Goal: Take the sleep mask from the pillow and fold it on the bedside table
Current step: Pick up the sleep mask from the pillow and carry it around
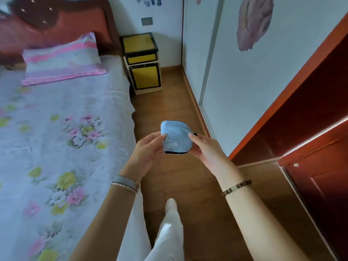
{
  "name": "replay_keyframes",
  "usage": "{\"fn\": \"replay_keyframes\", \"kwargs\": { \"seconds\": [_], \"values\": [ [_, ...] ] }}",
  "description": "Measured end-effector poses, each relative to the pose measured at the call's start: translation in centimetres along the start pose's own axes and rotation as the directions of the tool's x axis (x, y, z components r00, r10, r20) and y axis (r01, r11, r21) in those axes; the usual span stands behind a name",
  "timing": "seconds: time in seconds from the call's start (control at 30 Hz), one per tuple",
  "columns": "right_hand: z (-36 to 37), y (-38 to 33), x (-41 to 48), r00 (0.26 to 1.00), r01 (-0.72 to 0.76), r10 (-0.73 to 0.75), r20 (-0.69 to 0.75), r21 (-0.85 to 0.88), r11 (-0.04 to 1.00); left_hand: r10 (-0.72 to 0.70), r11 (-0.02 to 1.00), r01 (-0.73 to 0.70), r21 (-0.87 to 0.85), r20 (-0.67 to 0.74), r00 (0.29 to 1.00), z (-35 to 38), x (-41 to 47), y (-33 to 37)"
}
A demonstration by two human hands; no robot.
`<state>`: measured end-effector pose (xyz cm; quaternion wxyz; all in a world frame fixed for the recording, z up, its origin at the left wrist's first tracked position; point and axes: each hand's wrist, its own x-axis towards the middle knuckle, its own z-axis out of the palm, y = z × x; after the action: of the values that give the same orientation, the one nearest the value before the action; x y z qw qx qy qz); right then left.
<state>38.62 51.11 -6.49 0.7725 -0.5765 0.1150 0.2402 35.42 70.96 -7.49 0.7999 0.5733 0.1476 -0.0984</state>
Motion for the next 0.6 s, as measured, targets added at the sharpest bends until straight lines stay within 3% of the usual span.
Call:
{"fn": "replay_keyframes", "kwargs": {
  "seconds": [0.6],
  "values": [
    [9.7,-12.9,25.6,0.996,-0.049,0.057,0.075,-0.109,0.993,0.04,0.996,-0.056,-0.066,-0.213,0.976,-6.8,22.0,13.3]
  ]
}}
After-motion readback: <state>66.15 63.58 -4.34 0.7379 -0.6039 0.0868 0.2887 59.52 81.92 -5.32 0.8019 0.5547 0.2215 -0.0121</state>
